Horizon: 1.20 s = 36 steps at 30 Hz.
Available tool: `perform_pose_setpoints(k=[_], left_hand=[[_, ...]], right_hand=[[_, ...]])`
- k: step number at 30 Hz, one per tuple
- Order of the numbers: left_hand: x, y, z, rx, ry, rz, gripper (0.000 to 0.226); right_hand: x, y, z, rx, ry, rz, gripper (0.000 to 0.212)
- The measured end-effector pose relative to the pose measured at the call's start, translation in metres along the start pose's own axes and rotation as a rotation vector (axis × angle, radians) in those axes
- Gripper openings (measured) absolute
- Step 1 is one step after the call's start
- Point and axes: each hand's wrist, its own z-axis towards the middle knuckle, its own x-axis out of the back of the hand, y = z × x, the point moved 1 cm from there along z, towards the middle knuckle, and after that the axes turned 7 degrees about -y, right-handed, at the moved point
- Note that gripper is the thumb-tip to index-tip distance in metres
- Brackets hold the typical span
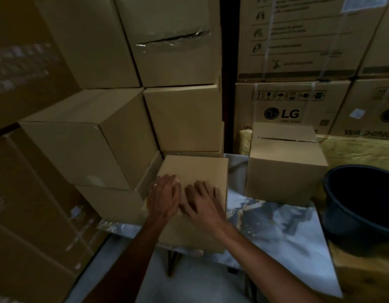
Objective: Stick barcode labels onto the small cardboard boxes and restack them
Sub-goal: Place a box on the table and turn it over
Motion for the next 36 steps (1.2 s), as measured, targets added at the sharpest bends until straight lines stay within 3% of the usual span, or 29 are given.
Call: perform_pose_setpoints(k=[5,9,12,22,28,31,36], left_hand=[[-0.001,-0.026,-0.02,0.048,-0.201,0.166,0.063],[0.005,-0.017,-0.02,0.005,-0.217,0.179,0.076],[0.004,-0.02,-0.014,-0.053,-0.267,0.177,0.078],[0.01,-0.029,-0.003,-0.157,-0.319,0.143,0.082],[0.026,-0.048,-0.001,-0.241,-0.332,0.085,0.097],[0.025,-0.044,-0.008,-0.199,-0.363,0.124,0.089],[0.015,-0.028,-0.031,-0.073,-0.339,0.199,0.075]], right_hand=[[-0.023,-0.007,-0.009,-0.079,-0.01,-0.195,0.082],[-0.017,-0.008,-0.017,-0.139,-0.112,-0.239,0.099],[-0.015,-0.011,-0.027,-0.214,-0.195,-0.307,0.093],[-0.022,-0.05,-0.05,-0.364,-0.335,-0.378,0.143],[-0.034,-0.073,-0.061,-0.307,-0.307,-0.281,0.114],[-0.041,-0.069,-0.067,-0.278,-0.255,-0.311,0.12],[-0.039,-0.037,-0.086,-0.179,-0.038,-0.266,0.083]])
